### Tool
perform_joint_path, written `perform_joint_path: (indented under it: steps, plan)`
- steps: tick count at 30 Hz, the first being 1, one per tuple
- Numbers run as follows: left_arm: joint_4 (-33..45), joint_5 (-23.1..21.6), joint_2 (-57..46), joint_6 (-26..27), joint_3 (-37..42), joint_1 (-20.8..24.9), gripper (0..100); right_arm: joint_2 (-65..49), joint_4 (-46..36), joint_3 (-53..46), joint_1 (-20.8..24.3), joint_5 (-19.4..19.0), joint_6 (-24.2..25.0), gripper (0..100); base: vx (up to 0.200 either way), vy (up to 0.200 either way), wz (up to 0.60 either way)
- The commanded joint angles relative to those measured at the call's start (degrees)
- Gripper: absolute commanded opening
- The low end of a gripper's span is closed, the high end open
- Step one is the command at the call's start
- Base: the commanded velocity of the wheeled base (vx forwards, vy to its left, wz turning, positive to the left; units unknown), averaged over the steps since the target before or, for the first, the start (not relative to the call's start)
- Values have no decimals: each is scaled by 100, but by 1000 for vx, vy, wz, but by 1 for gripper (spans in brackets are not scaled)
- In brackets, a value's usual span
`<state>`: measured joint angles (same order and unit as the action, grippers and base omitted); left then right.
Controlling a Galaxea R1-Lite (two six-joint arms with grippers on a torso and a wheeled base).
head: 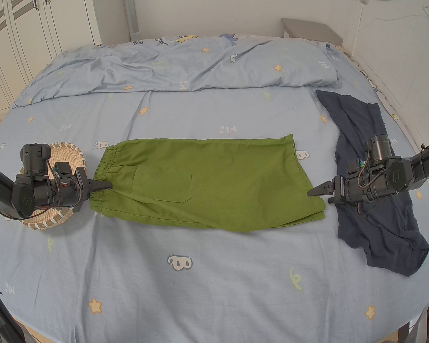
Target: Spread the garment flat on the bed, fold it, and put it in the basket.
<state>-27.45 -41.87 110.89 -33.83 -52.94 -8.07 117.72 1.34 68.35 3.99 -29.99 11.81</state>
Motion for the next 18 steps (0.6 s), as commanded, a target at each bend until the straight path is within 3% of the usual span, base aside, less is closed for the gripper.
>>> perform_joint_path:
  steps: [1, 8, 18]
  plan:
    - [-6, -5, -6, -1, -5, 16, 0, 251, -204, 55, 14, -420, -4, 100, 0, 0, 0]
    - [-6, -5, -6, -1, 3, 42, 0, 436, -793, 460, 23, -1000, -4, 100, 0, 0, 0]
    - [-6, -5, 30, -1, 12, 60, 0, 998, -1031, 978, 41, -1387, 23, 100, 0, 0, 0]
